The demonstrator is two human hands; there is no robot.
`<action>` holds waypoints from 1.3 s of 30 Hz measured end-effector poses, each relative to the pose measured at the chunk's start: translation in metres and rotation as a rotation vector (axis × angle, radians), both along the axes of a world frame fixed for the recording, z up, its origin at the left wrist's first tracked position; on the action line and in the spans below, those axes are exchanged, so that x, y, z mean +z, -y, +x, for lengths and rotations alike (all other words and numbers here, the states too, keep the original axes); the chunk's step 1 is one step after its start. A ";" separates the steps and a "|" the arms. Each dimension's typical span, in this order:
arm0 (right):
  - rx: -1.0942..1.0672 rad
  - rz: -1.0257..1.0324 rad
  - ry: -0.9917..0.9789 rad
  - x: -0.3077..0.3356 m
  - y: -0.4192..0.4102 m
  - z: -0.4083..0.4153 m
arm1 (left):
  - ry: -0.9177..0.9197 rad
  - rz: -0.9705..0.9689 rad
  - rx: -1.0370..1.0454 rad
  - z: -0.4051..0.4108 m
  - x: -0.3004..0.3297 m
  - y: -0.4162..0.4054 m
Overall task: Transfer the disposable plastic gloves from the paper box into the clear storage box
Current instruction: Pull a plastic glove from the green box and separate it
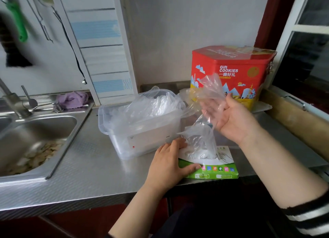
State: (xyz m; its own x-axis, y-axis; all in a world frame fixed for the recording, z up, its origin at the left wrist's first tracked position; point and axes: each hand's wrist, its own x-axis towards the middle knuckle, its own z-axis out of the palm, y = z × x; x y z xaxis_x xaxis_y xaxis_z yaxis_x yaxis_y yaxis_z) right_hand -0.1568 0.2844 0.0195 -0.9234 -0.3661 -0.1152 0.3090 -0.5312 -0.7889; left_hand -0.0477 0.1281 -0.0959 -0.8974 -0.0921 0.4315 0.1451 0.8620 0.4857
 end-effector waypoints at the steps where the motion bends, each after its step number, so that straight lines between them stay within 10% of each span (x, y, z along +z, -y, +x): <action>1: -0.040 -0.036 -0.057 0.009 0.006 -0.002 | -0.003 -0.003 0.002 0.000 0.000 0.001; 7: -0.320 0.606 -1.033 0.077 0.067 0.000 | 0.037 0.001 -0.032 -0.001 0.002 -0.002; 12: 0.372 1.286 -1.438 0.072 0.155 -0.009 | 0.062 0.001 -0.043 0.001 0.003 0.004; 16: 0.912 1.712 -1.237 0.023 0.185 -0.007 | 0.089 -0.064 -0.016 0.000 0.003 0.007; 27: 0.538 1.220 -1.139 0.032 0.170 -0.036 | 0.076 -0.028 -0.026 -0.001 0.003 0.011; 39: 0.447 1.502 -1.381 0.012 0.163 -0.048 | 0.100 0.006 -0.029 -0.002 0.002 0.007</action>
